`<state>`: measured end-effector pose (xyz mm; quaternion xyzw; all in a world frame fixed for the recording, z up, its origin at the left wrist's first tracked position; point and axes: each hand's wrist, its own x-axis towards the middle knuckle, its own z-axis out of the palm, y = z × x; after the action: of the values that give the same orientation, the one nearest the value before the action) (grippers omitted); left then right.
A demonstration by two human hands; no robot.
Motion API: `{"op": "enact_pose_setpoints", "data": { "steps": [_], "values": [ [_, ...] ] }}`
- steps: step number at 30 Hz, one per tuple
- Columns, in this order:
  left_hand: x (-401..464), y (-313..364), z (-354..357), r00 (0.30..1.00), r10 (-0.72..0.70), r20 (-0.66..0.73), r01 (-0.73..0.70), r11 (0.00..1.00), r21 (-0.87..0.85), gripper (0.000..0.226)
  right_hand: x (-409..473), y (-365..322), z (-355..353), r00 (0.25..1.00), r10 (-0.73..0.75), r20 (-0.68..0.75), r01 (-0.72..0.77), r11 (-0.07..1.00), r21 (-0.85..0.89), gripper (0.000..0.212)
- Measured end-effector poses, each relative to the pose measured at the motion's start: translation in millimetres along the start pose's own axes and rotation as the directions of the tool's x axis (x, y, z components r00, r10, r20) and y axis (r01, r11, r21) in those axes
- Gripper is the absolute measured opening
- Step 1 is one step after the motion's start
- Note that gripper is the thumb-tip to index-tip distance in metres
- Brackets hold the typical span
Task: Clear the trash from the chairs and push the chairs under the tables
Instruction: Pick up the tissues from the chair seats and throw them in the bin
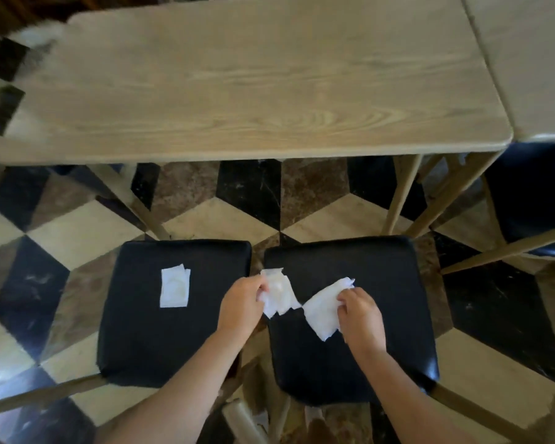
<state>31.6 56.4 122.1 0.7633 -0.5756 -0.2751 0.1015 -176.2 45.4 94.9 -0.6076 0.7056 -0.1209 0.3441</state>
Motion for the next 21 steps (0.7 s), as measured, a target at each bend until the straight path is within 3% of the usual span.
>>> {"op": "enact_pose_setpoints", "data": {
  "steps": [6,10,14,18,21],
  "values": [
    [-32,5,-54,0.994,-0.072,-0.077,0.057,0.982,-0.181,0.02,-16,-67,-27,0.959,-0.279,-0.044,0.276,0.959,-0.064,0.012],
    [-51,0,-85,0.986,-0.138,-0.089,0.111,0.961,-0.254,0.033,-27,-111,-36,0.959,-0.285,0.003,0.285,0.959,0.005,0.009],
    [-70,-23,-115,0.97,-0.153,-0.19,0.114,0.972,-0.205,0.019,-42,-152,-37,0.938,-0.345,0.023,0.345,0.938,0.02,0.008],
    [-96,-62,-154,0.935,-0.136,-0.327,0.083,0.982,-0.171,0.016,-69,-201,-31,0.851,-0.524,-0.037,0.518,0.849,-0.103,0.011],
    [-116,-100,-184,0.904,-0.145,-0.403,0.07,0.978,-0.194,0.011,-99,-243,-12,0.825,-0.561,-0.066,0.557,0.827,-0.074,0.013]
  ]
}}
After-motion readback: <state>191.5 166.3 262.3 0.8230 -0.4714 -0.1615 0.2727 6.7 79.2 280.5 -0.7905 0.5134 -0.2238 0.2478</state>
